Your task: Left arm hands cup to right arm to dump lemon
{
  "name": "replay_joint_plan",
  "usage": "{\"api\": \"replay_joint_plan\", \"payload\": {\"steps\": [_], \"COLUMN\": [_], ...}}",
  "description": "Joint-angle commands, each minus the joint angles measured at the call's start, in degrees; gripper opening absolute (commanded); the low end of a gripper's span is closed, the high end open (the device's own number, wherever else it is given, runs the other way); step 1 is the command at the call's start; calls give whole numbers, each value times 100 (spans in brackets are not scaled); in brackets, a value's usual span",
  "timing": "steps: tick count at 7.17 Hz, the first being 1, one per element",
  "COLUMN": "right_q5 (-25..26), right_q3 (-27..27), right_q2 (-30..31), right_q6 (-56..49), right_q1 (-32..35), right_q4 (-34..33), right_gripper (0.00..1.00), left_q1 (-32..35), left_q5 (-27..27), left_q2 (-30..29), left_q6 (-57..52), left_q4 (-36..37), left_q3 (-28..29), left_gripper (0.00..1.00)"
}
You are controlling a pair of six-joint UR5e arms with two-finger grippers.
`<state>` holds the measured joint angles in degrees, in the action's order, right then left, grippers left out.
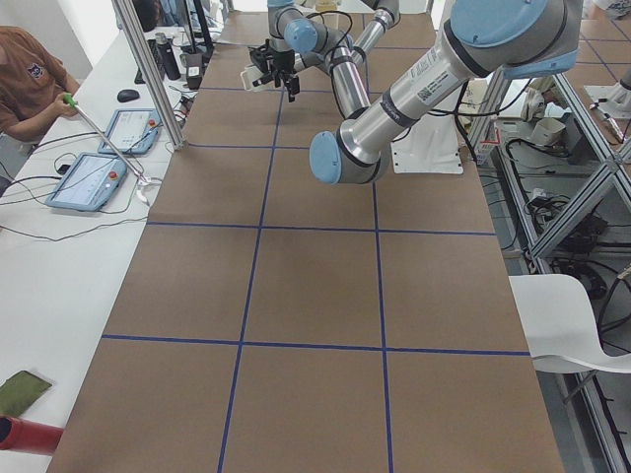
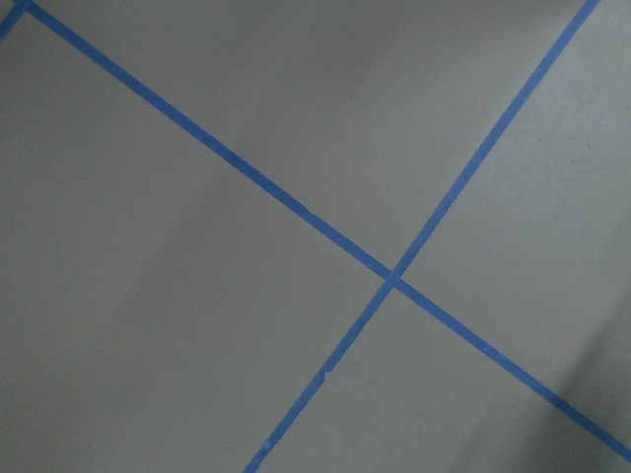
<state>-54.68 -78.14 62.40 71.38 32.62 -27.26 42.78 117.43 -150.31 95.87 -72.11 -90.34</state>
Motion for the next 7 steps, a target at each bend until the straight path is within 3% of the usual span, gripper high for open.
{"api": "replay_joint_plan", "payload": {"steps": [1, 4, 6, 7], "right_q5": [605, 1124, 1467, 1678], "right_q3": [-17, -26, -35, -18], "right_q2": [-158, -447, -667, -659], "right_q6": [-404, -693, -819, -828], "right_q1": [-562, -941, -1230, -1423], "right_q4": [-165, -1093, -1412, -1431], "right_gripper": [13, 14, 15, 21], "left_q1": [3, 64, 117, 117], "left_q5": [-36, -71, -62, 7], "left_q2": [-112, -454, -543, -630], "left_q6": [-7, -181, -384, -376], "left_q4": [-144, -461, -558, -567], "left_q3": [148, 902, 1184, 1333], "left_gripper": [100, 100, 100, 100]}}
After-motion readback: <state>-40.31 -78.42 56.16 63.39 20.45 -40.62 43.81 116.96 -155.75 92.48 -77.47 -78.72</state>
